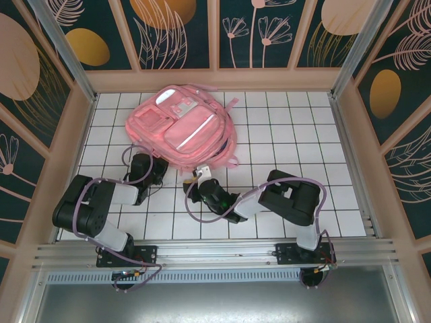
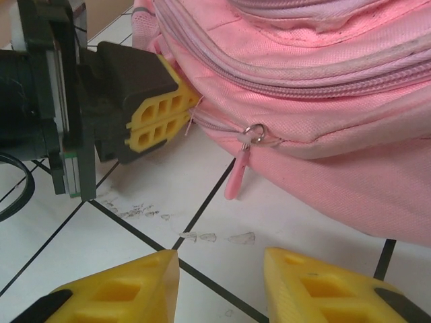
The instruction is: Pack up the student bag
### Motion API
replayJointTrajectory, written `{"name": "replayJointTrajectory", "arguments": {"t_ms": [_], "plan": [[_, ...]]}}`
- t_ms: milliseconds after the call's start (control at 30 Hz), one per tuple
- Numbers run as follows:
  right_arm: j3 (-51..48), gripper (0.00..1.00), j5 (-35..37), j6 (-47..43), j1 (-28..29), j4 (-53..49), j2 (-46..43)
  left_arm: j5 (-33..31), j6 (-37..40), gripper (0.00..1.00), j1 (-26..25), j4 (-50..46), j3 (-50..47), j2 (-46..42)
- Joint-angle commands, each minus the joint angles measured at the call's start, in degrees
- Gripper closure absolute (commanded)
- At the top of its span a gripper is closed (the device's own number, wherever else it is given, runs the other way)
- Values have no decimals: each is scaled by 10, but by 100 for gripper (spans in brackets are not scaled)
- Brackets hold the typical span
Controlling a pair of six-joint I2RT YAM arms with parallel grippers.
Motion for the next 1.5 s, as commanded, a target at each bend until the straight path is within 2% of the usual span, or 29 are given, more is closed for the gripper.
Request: {"name": "replayJointTrajectory", "arguments": {"t_ms": [0, 300, 567, 800, 1000, 1133, 1200, 1333, 1467], "plan": [[28, 62, -13, 3, -8, -23, 12, -14, -5, 100, 5, 15, -15, -32], [80, 61, -56, 32, -32, -85, 36, -26, -18, 100, -6, -22, -51, -130], [124, 60, -91, 47, -39, -108, 62, -34, -22, 100, -22, -36, -49, -144], [168, 59, -60, 71, -41, -177, 86, -35, -22, 100, -26, -37, -48, -142], [189, 62, -40, 78, -46, -194, 97, -38, -23, 100, -30, -38, -48, -142], [209, 73, -16, 79, -46, -208, 110, -42, -28, 100, -32, -42, -48, -147], [208, 85, -6, 79, -47, -202, 111, -45, -31, 100, -33, -45, -51, -150], [195, 99, 4, 82, -44, -183, 103, -53, -33, 100, -34, -54, -51, -157], [167, 100, 20, 82, -36, -169, 76, -57, -30, 100, -33, -62, -48, -155]]}}
